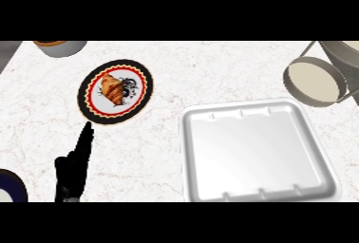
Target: Pick the cupcake from the tray and place it in the tiered basket
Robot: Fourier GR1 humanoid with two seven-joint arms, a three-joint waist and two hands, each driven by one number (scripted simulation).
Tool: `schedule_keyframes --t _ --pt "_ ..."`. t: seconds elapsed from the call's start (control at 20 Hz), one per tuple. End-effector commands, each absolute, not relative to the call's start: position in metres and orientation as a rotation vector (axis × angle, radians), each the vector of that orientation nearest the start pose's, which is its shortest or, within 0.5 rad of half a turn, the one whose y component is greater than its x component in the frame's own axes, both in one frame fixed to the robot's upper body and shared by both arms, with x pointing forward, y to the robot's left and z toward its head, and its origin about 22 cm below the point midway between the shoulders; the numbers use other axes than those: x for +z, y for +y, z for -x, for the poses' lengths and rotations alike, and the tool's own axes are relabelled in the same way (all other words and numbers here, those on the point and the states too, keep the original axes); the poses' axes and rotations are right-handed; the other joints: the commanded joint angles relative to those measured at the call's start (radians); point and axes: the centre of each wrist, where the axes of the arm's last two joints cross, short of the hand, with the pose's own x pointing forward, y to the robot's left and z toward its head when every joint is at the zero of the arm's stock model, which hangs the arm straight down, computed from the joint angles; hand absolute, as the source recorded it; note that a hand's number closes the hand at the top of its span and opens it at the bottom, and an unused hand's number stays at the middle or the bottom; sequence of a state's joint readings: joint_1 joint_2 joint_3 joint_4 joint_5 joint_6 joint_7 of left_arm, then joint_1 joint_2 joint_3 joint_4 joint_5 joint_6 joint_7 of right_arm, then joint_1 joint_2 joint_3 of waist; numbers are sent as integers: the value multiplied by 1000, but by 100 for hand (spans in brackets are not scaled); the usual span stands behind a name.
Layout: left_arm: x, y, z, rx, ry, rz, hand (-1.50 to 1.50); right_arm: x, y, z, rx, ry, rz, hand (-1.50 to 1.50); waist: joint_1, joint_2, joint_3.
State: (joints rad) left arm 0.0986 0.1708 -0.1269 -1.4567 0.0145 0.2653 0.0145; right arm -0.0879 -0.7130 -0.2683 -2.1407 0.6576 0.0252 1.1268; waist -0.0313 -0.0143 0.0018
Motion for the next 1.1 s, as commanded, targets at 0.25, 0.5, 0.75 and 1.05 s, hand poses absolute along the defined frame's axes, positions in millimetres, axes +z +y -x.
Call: schedule_keyframes --t 0.25,0.5,0.75,1.05 --pt "-57 261 -213 -23 -1296 -272 0 317 -331 -199 -71 -974 1545 150 34 15 -5" --pt "-52 254 -211 -50 -1313 -243 0 328 -348 -233 -107 -908 1555 150 66 21 -5" --pt "-58 240 -213 -38 -1285 -238 0 334 -373 -257 -117 -879 1531 150 56 20 -3" --pt "-56 230 -214 -28 -1313 -227 0 319 -403 -306 -67 -912 1484 150 60 21 -2"
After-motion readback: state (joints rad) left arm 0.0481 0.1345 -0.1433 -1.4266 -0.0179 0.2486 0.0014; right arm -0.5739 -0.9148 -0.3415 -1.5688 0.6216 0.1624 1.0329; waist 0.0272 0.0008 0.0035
